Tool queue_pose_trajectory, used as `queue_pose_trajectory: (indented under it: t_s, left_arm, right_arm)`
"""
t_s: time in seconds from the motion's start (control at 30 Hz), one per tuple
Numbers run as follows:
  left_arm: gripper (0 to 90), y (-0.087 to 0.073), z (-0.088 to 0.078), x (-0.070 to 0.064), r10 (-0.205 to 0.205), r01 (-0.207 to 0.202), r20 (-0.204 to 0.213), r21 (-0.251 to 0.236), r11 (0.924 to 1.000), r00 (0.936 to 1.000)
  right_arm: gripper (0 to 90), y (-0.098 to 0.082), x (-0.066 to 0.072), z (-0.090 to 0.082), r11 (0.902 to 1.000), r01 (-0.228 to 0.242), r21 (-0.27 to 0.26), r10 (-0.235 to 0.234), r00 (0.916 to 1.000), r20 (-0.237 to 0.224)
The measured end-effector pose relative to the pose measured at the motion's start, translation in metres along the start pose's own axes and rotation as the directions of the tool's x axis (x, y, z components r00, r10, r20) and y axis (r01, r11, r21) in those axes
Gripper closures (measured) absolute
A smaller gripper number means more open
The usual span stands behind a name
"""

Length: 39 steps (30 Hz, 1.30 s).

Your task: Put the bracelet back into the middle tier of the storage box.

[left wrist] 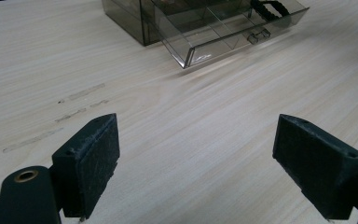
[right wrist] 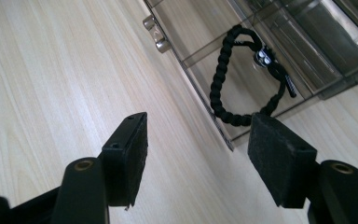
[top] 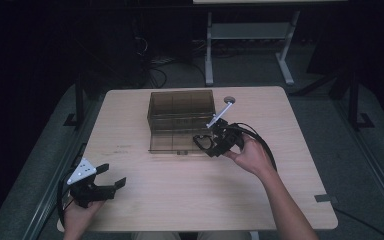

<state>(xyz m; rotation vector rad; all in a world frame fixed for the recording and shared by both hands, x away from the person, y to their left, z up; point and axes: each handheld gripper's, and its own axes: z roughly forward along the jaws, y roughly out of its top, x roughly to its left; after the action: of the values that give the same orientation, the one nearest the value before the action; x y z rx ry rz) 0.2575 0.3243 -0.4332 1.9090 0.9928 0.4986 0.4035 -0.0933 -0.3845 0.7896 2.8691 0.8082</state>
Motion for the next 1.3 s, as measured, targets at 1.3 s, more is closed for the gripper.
queue_pose_trajectory:
  t_s: [1.3]
  left_arm:
    - [14.0,0.000,0.004,-0.003,0.013,-0.013,0.002,0.012,0.9998,0.9999]
  right_arm:
    - [33.8,-0.065,-0.002,-0.020,0.9989,-0.047,0.000,0.047,0.9982,0.039]
